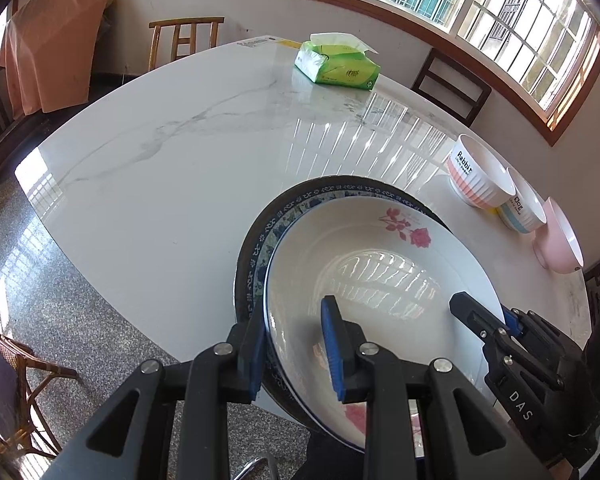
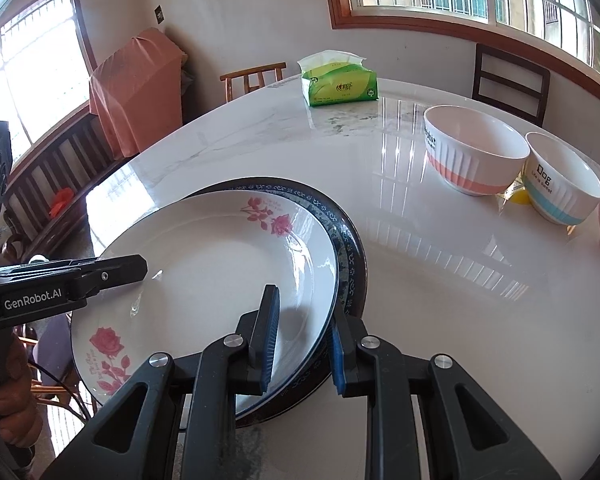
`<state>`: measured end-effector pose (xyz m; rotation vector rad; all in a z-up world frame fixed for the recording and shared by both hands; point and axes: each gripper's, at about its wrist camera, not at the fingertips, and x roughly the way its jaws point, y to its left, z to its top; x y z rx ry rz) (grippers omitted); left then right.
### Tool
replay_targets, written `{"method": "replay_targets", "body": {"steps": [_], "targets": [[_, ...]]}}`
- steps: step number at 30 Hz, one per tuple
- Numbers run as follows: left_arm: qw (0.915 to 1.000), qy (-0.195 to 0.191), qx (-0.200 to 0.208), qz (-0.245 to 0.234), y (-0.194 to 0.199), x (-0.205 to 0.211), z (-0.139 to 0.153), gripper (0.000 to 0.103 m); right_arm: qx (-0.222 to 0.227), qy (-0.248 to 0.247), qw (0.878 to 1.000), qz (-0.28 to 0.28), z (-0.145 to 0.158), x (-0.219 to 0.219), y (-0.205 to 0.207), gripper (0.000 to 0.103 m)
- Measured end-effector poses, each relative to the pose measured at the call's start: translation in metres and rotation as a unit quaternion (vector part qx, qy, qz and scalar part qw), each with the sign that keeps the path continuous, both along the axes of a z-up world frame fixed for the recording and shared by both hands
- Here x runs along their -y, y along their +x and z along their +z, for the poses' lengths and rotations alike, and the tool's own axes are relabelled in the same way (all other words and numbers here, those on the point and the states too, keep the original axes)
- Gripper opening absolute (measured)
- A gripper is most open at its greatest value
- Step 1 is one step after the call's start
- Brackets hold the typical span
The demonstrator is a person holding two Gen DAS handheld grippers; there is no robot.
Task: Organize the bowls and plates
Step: 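Carry the white dish with both grippers over the stacked blue plates, then lower the white dish onto the plate stack and open both grippers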
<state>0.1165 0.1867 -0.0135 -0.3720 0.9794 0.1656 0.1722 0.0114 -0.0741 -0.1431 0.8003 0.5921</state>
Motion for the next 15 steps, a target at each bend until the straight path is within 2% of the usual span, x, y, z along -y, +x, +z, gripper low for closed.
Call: {"method": "replay_targets", "body": {"steps": [9,15], "targets": [[1.0,0.001,0.003,0.003,0.0024,-0.0025,-0.0022,0.025,0.012,-0.002,1.0,0.003,-0.0025,-0.0037,0.0052,0.022],[0.9998,0.018,0.012,0.002,0.0037,-0.0001,-0.0027,0.025,0.022,0.001,1.0,0.004,-0.0039,-0.0043,0.0068,0.022]]}}
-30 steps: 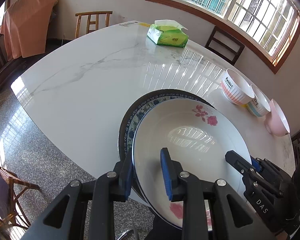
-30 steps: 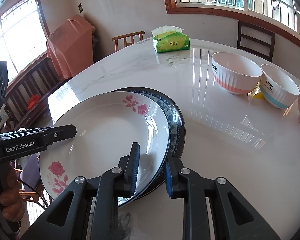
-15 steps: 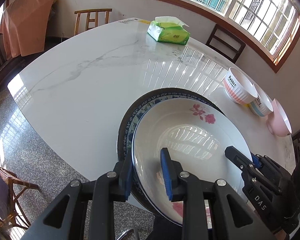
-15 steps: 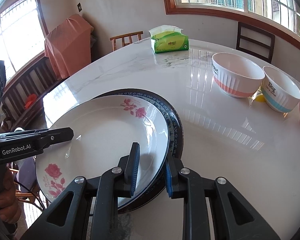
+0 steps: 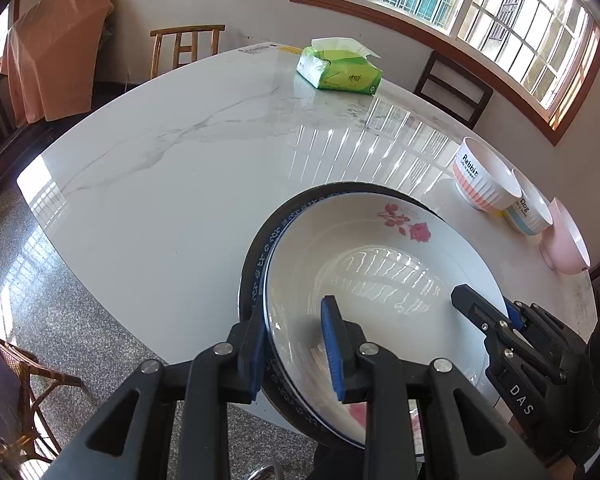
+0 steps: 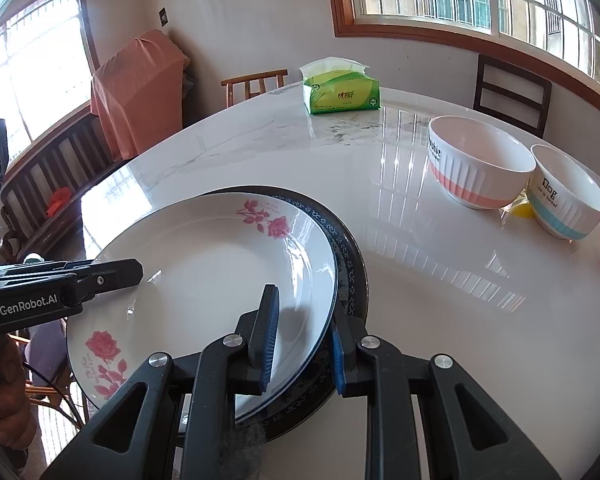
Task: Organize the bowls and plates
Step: 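Lower the white dish onto the plate stack and open both grippers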
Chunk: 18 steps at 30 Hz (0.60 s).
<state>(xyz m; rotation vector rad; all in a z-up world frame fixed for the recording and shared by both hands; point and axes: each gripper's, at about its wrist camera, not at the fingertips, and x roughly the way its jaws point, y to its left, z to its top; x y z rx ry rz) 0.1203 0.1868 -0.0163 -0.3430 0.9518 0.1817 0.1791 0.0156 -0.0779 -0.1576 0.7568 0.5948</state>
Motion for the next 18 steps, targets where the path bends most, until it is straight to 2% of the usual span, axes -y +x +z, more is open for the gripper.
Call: {"method": "replay_targets", "body": {"steps": [4,7,10,11,12,16,18], "targets": [[1.0,0.002,0.005,0.0,0.0,-0.001,-0.001,0.025,0.009,0.003,1.0,-0.001,-0.001,0.0,-0.001,0.023],[0.9999,0.01,0.008,-0.001,0.0,0.0,-0.001,0.025,0.027,-0.012,1.0,0.004,-0.001,-0.004,-0.005,0.027],[0.9992,0.037,0.015,0.006,-0.001,0.002,0.003,0.026,0.065,-0.041,0.997,0.013,-0.002,-0.013,-0.013,0.045],[0.9982,0.055,0.021,0.01,-0.003,0.003,0.006,0.026,0.078,-0.047,0.996,0.011,0.0,-0.015,-0.016,0.057],[0.9971,0.069,0.027,0.012,-0.005,0.005,0.009,0.026,0.089,-0.046,0.995,0.01,0.002,-0.016,-0.018,0.063],[0.9969,0.07,0.033,0.018,-0.007,0.002,0.013,0.026,0.112,-0.049,0.993,-0.009,0.008,-0.016,-0.02,0.065],[0.9971,0.066,0.034,0.016,-0.01,0.003,0.015,0.026,0.116,-0.029,0.993,-0.021,0.011,-0.007,-0.02,0.067]]}}
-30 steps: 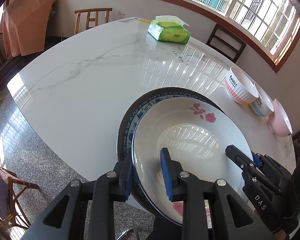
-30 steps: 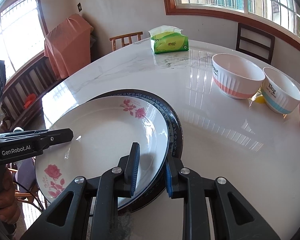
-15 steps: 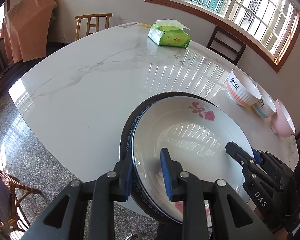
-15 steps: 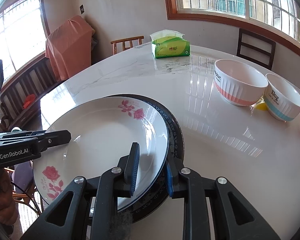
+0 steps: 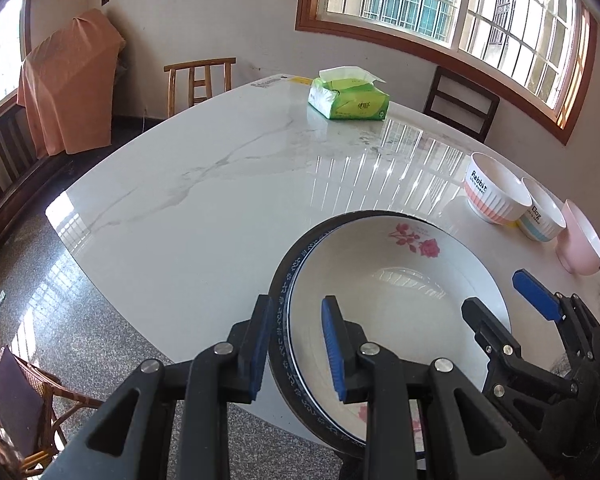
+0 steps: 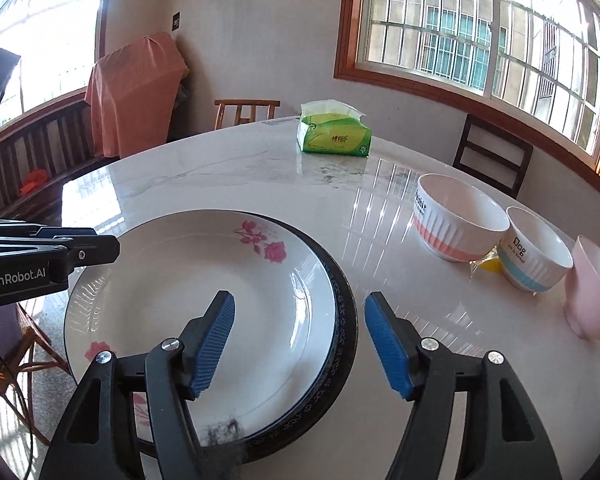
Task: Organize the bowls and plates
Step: 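Lower the white dish onto the plate stack and open both grippers, then move both grippers away from the plates toward the pink bowl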
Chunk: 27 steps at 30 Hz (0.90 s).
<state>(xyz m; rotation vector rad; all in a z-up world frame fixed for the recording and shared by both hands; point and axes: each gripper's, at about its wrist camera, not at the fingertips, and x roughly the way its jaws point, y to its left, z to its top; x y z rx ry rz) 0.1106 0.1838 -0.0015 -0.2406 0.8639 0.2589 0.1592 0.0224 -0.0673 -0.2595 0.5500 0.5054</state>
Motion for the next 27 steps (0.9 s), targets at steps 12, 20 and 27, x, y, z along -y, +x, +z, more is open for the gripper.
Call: {"method": "replay_targets", "body": {"steps": [12,20,27], "targets": [[0.9992,0.002,-0.008,-0.038,-0.013,0.034,0.007,0.026,-0.013,0.091,0.989,-0.119,0.005,0.12,0.001,0.076],[0.9904,-0.026,-0.043,-0.129,-0.001,0.105,0.009,0.026,-0.032,0.154,0.953,-0.258,0.001,0.264,-0.001,0.076],[0.9612,-0.116,-0.096,-0.231,0.04,0.186,0.018,0.026,-0.089,0.228,0.925,-0.289,-0.01,0.342,-0.005,0.076]]}}
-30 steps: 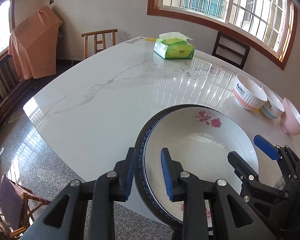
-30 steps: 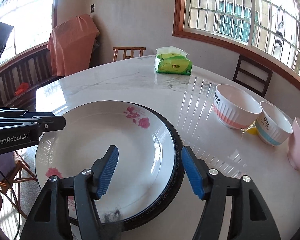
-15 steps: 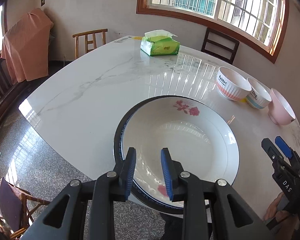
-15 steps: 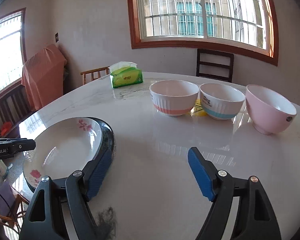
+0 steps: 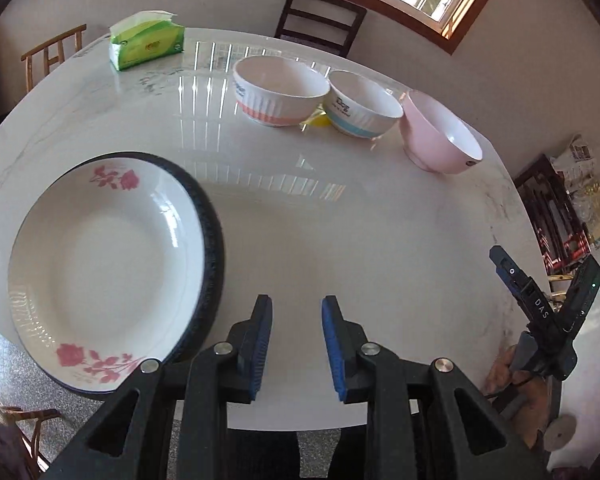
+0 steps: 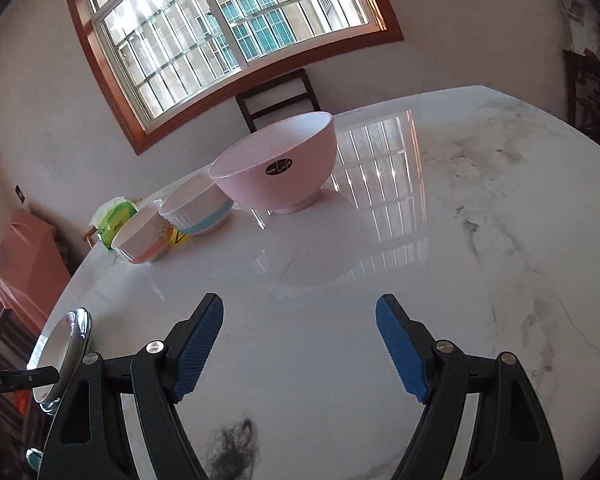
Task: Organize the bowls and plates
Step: 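Move both grippers away from the plates toward the pink bowl, then grasp the pink bowl rim with the right gripper while the left gripper grasps it too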
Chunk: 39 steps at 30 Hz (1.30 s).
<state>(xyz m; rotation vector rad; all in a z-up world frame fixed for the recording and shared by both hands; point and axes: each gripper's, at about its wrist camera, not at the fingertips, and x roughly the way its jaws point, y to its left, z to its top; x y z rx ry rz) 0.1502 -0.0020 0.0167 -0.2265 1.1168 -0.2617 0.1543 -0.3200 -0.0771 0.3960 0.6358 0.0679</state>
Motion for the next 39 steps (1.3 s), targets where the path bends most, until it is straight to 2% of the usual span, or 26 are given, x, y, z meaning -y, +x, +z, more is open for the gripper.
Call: {"method": "replay_targets", "body": {"steps": [2,5,7,11,15,17,20,23,32,34,35,36,38,39], "targets": [[0.9996,-0.005,-0.006,-0.028,0.015,0.027,0.01,0.026,-0.017,0.002,1.0,0.011,-0.001,0.007,0.003,0.072],[0.9979,0.0,0.007,-0.064,0.042,0.067,0.032,0.026,-0.027,-0.026,0.999,0.028,0.004,0.018,0.008,0.065],[0.9959,0.011,0.023,-0.087,0.063,0.092,0.048,0.026,-0.034,-0.025,0.998,0.042,0.014,0.028,0.015,0.065],[0.9931,-0.006,0.029,-0.113,0.123,0.133,0.068,0.026,-0.055,-0.037,0.995,0.077,0.046,0.044,0.045,0.065],[0.9904,0.021,0.042,-0.13,0.187,0.169,0.077,0.026,-0.105,-0.007,0.989,0.103,0.069,0.061,0.092,0.065],[0.9871,0.048,0.039,-0.148,0.216,0.185,0.075,0.026,-0.133,-0.024,0.984,0.114,0.075,0.064,0.116,0.065],[0.9834,0.08,0.024,-0.161,0.252,0.204,0.064,0.026,-0.144,-0.057,0.982,0.113,0.084,0.063,0.142,0.065],[0.9791,0.113,-0.001,-0.169,0.277,0.218,0.046,0.026,-0.157,-0.045,0.979,0.119,0.087,0.063,0.165,0.065],[0.9733,0.128,-0.035,-0.187,0.298,0.231,0.006,0.026,-0.199,-0.018,0.974,0.11,0.071,0.055,0.213,0.064],[0.9703,0.146,-0.022,-0.192,0.297,0.238,0.004,0.027,-0.216,-0.015,0.97,0.109,0.061,0.052,0.22,0.059],[0.9694,0.149,-0.017,-0.194,0.295,0.241,0.003,0.026,-0.226,-0.012,0.968,0.109,0.054,0.05,0.223,0.05],[0.9692,0.145,-0.022,-0.198,0.293,0.244,0.001,0.026,-0.234,-0.003,0.966,0.114,0.048,0.048,0.225,0.04],[0.9694,0.127,-0.04,-0.206,0.291,0.249,-0.001,0.026,-0.247,0.015,0.961,0.125,0.039,0.045,0.229,0.028],[0.9702,0.111,-0.038,-0.212,0.288,0.249,0.003,0.026,-0.251,0.017,0.96,0.124,0.036,0.043,0.229,0.026]]}}
